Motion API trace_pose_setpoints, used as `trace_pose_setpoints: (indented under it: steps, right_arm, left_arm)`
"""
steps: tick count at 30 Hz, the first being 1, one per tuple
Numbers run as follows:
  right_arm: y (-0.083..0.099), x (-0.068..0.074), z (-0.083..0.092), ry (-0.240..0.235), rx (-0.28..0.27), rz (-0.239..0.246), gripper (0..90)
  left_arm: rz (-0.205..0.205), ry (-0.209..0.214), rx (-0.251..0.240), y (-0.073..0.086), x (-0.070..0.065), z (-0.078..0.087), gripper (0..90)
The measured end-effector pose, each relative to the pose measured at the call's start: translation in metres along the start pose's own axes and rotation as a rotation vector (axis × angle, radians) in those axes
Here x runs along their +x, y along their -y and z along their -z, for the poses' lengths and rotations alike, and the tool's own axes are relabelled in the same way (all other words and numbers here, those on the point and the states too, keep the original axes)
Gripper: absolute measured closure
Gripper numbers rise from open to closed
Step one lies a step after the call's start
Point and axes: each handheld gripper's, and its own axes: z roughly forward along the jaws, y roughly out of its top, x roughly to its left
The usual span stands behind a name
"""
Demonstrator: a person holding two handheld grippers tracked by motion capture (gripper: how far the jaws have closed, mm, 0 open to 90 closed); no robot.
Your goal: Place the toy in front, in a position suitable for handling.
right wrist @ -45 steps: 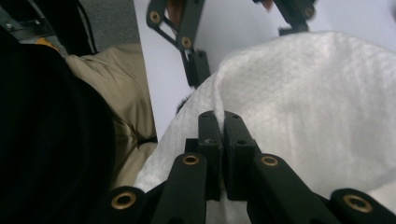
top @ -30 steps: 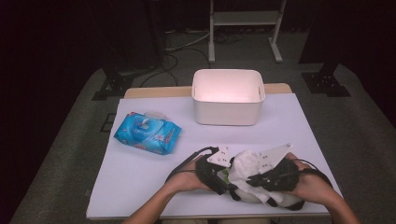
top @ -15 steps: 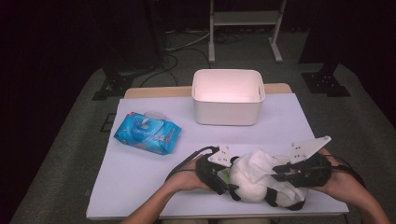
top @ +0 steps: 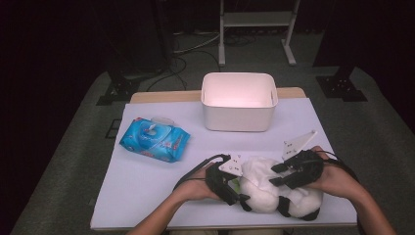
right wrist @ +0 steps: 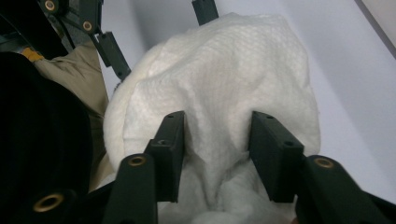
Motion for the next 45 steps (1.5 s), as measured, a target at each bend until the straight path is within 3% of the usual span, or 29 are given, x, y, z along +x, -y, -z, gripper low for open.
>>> trace_pose_setpoints:
  steps: [4, 6, 15, 21, 24, 30, 38, 45]
  right_arm:
    - [-0.005, 0.004, -0.001, -0.001, -0.014, 0.039, 85.2]
    - [-0.006, 0.007, 0.001, 0.007, -0.004, 0.055, 86.8]
    - [0.012, 0.009, 0.028, 0.048, -0.005, 0.039, 87.3]
    - [0.036, 0.001, 0.048, 0.099, -0.018, -0.026, 87.2]
    - [0.043, 0.001, 0.047, 0.096, -0.017, -0.04, 87.2]
    - [0.044, 0.01, 0.031, 0.077, -0.007, -0.006, 87.5]
    - [0.048, 0.015, 0.023, 0.064, -0.019, 0.001, 87.7]
    - [0.046, 0.013, 0.02, 0.061, -0.008, 0.003, 87.7]
  left_arm:
    - [0.003, 0.003, -0.01, 0.001, 0.001, 0.0, 22.1]
    - [-0.005, 0.003, -0.009, -0.001, 0.0, 0.0, 21.9]
    - [0.01, 0.015, -0.012, -0.003, 0.003, 0.004, 21.4]
    - [0.028, 0.032, -0.025, -0.007, 0.006, 0.008, 21.0]
    - [0.026, 0.038, -0.035, -0.013, 0.008, 0.012, 20.4]
    - [0.036, 0.046, -0.017, -0.024, 0.009, 0.009, 15.6]
    - [0.055, 0.085, 0.028, -0.035, 0.013, -0.012, 3.6]
    - [0.074, 0.124, 0.046, -0.035, 0.02, -0.025, 0.0]
